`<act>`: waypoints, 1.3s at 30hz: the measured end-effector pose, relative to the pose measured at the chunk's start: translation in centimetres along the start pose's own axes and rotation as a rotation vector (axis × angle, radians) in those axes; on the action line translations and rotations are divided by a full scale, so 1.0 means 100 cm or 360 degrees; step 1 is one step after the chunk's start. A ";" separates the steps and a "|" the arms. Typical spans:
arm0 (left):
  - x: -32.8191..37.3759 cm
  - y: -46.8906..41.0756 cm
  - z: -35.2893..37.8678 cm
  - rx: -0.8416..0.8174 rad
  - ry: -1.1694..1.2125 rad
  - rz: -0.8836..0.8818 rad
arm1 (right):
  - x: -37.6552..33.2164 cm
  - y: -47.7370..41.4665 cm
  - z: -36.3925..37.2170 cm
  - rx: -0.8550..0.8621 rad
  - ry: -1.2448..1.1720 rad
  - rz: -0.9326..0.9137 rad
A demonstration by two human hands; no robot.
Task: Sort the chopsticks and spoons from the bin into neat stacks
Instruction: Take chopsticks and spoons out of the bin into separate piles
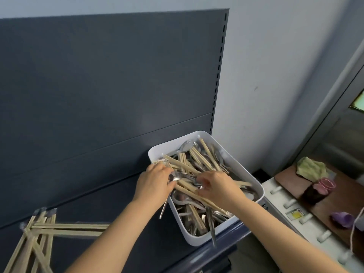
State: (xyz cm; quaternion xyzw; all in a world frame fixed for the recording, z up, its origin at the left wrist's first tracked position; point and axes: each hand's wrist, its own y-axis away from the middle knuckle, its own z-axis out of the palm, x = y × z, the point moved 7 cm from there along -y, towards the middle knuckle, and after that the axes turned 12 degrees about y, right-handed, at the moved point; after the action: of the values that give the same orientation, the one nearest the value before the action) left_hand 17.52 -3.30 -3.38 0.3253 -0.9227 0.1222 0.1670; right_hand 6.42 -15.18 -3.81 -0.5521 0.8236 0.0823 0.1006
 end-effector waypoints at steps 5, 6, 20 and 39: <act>-0.013 -0.029 0.007 -0.0067 -0.0174 -0.0062 | -0.018 -0.028 0.008 -0.0202 0.0315 -0.0196; -0.015 -0.032 0.009 -0.0095 -0.0189 -0.0087 | -0.020 -0.032 0.011 -0.0253 0.0383 -0.0211; -0.014 -0.048 0.010 -0.0046 0.0017 -0.0317 | 0.008 -0.056 0.011 -0.0375 0.0367 -0.0418; 0.025 -0.027 -0.001 0.0769 0.0780 -0.0655 | 0.102 -0.095 -0.068 -0.0028 -0.0134 -0.0313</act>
State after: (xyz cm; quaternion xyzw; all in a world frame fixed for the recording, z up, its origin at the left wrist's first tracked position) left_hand 17.41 -6.70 -1.98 0.4943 -0.7158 0.3737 0.3219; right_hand 10.91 -29.51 -0.05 -0.6272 0.7597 0.1025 0.1378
